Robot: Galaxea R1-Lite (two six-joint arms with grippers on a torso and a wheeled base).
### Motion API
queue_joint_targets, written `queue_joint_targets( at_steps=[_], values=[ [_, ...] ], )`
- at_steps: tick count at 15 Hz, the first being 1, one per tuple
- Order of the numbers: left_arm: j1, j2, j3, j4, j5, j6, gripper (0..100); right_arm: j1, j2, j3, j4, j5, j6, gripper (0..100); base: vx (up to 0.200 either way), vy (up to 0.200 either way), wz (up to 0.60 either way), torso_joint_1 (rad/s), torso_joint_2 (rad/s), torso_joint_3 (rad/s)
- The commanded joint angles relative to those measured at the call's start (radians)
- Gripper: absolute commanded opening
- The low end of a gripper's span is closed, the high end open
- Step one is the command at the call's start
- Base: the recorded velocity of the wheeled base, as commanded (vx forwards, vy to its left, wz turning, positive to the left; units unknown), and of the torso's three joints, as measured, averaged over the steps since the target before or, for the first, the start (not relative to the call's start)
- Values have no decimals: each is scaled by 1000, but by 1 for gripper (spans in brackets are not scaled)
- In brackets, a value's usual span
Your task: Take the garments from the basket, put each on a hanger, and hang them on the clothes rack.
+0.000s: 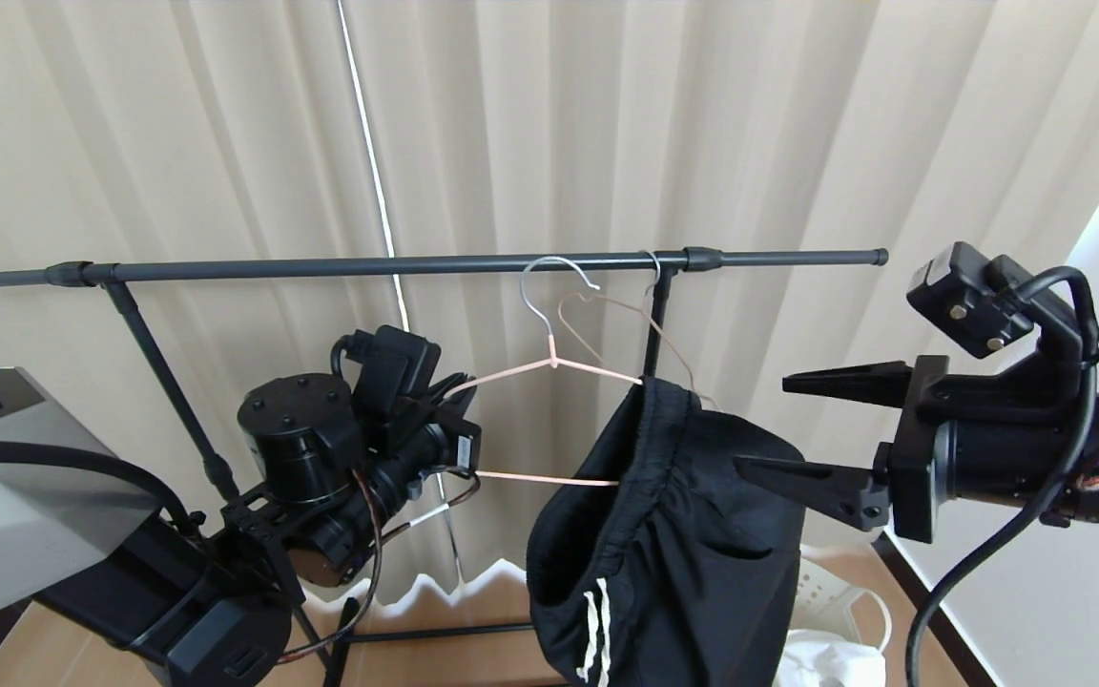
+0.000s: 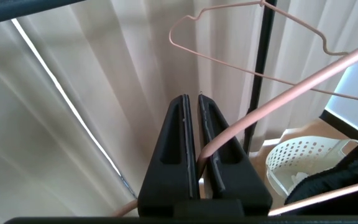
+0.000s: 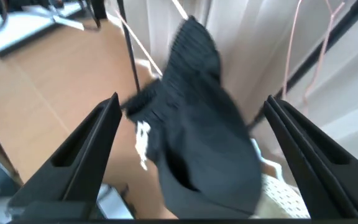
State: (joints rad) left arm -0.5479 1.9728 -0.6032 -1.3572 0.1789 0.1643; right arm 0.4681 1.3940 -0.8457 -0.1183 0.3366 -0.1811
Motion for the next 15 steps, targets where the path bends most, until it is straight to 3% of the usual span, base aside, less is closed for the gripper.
queue_joint_targets(
  at_steps=[1, 4, 6, 15],
  values=[
    [-1, 0, 2, 0, 1, 1, 0, -108, 103, -254, 293, 101, -184, 100, 0, 0, 0, 0, 0, 0],
    [-6, 0, 5, 0, 1, 8, 0, -147, 275, -550, 654, 191, -439, 100, 0, 0, 0, 0, 0, 0],
    [-6, -2, 6, 0, 1, 8, 0, -144, 338, -653, 792, 216, -537, 100, 0, 0, 0, 0, 0, 0],
    [-53, -20, 16, -2, 2, 21, 0, -95, 468, -685, 756, 193, -564, 100, 0, 0, 0, 0, 0, 0]
  ],
)
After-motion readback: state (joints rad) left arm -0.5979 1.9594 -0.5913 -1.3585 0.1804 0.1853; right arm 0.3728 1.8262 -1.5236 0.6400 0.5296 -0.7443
